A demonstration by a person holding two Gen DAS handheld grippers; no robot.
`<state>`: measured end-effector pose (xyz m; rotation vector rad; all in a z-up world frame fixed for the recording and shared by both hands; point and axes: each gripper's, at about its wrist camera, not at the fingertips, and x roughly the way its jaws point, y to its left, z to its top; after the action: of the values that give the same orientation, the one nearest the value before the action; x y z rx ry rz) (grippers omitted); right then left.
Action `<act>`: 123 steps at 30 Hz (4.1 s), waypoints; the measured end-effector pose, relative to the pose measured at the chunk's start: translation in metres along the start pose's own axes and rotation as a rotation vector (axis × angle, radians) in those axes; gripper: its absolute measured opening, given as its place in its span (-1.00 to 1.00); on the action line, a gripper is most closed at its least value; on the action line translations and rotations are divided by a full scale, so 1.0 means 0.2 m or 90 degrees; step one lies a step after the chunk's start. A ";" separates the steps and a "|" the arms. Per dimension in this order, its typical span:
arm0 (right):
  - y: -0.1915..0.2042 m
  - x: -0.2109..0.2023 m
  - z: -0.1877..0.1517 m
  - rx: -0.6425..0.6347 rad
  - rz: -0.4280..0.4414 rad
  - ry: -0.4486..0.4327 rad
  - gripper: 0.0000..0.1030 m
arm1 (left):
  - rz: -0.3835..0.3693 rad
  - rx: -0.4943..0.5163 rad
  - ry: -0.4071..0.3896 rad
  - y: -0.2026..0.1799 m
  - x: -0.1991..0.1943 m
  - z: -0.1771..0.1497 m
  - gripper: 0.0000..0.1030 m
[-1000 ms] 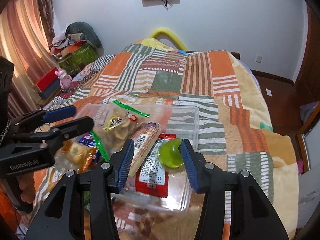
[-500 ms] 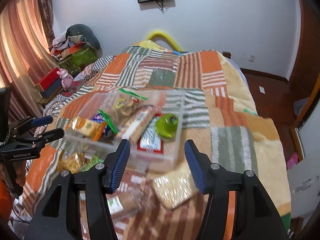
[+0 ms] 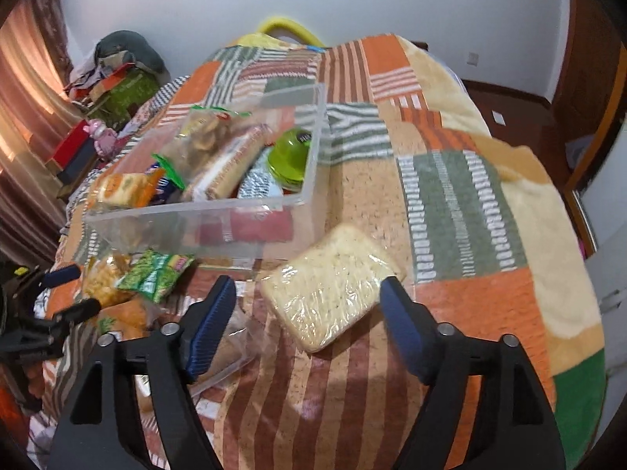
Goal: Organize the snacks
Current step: 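Grasp the clear puffed-snack bag with the left tool while the right tool grasps the bread loaf, then drop the puffed-snack bag into the box while the right tool drops the bread loaf in, then grasp the yellow-white chip bag with the left tool while the right tool grasps the biscuit roll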
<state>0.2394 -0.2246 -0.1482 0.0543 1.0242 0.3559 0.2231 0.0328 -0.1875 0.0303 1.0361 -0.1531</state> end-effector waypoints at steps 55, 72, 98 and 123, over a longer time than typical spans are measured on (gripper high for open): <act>-0.22 -0.18 0.05 0.027 -0.068 -0.059 0.02 | 0.009 -0.028 -0.148 0.03 -0.29 0.21 -0.15; 0.14 -0.17 0.37 -0.052 0.018 -0.140 0.02 | 0.024 -0.054 -0.176 0.13 -0.17 0.58 -0.15; 0.26 0.07 0.40 -0.078 0.041 -0.073 0.05 | 0.005 -0.039 -0.144 0.15 0.05 0.69 -0.07; 0.30 -0.02 -0.10 -0.066 0.065 0.031 0.17 | 0.024 -0.055 0.002 0.30 0.12 0.06 0.43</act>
<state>0.2041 -0.1713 -0.1433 0.0045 1.0522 0.5055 0.2538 0.0885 -0.2053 -0.0276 1.0430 -0.0739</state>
